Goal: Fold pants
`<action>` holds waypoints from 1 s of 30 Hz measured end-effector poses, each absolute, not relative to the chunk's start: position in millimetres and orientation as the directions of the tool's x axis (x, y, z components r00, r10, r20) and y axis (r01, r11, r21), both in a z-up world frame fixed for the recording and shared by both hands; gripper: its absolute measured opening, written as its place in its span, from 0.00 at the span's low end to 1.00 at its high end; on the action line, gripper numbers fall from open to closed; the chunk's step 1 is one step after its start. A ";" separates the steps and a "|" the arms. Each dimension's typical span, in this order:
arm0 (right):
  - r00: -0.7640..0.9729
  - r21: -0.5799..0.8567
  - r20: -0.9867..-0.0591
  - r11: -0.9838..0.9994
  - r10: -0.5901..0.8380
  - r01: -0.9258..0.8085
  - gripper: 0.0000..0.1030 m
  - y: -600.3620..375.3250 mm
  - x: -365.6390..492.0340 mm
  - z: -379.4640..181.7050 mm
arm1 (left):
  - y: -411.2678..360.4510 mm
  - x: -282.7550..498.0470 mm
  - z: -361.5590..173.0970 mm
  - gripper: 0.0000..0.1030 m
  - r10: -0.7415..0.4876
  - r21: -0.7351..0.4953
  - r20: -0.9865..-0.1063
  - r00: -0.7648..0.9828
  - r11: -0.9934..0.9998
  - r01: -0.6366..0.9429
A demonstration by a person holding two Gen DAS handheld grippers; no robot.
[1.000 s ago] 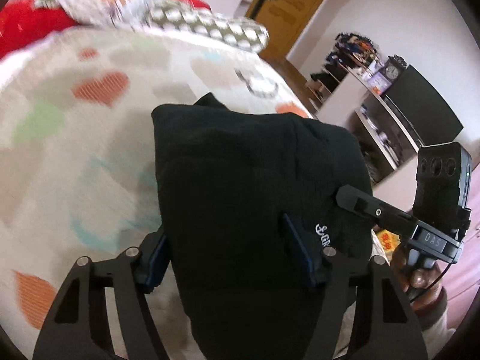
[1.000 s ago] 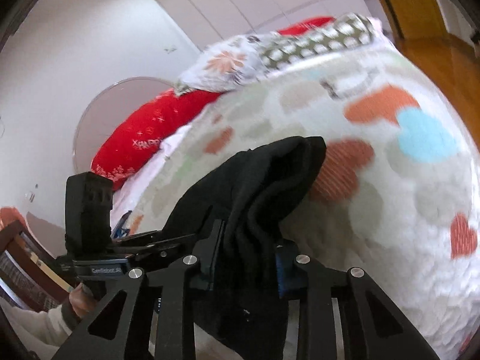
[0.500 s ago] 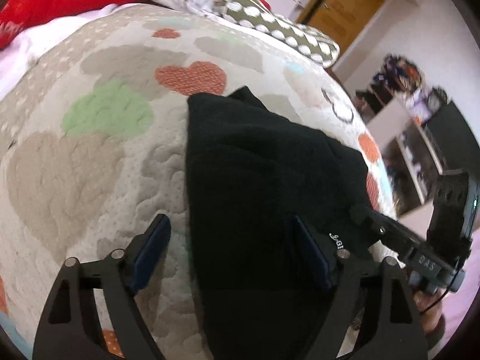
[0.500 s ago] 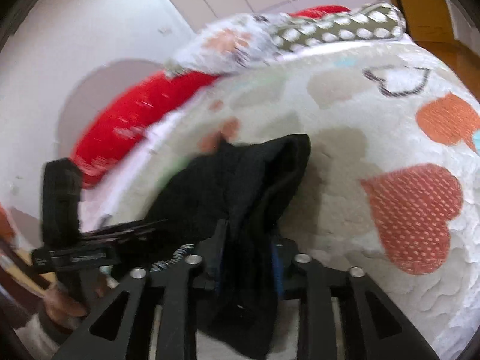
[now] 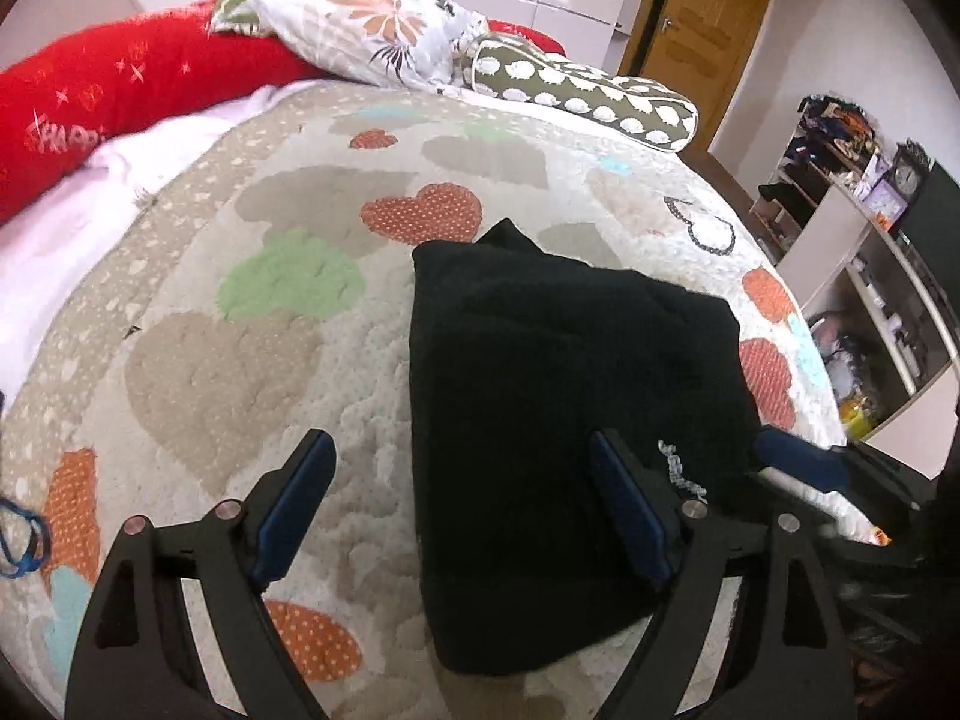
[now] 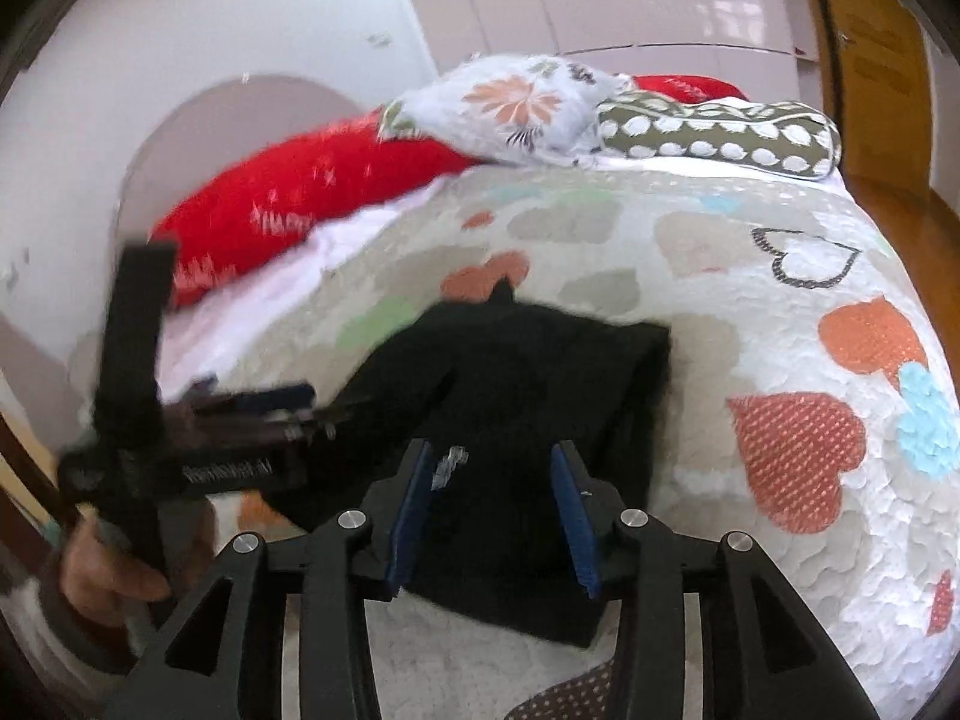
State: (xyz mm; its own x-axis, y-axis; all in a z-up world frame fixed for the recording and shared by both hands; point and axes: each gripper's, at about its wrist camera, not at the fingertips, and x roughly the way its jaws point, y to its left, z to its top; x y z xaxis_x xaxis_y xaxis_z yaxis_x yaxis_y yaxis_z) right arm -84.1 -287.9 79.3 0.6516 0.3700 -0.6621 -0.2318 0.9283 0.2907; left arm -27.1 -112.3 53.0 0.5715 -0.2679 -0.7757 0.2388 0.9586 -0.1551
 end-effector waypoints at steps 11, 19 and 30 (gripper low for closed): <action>0.629 0.283 -0.698 0.939 0.342 -0.197 0.50 -294.7 -88.0 56.0 | -122.9 -39.7 41.0 0.87 -0.239 -0.114 -0.759 0.606 0.965 0.237; 0.714 0.260 -0.644 0.956 0.274 -0.133 0.66 -297.3 -100.1 84.4 | -121.5 -56.4 71.3 0.87 -0.203 -0.062 -0.710 0.675 0.972 0.228; 0.765 0.230 -0.605 0.968 0.221 -0.098 0.80 -292.1 -105.9 103.7 | -117.0 -62.6 85.1 0.87 0.010 0.112 -0.706 0.708 0.989 0.099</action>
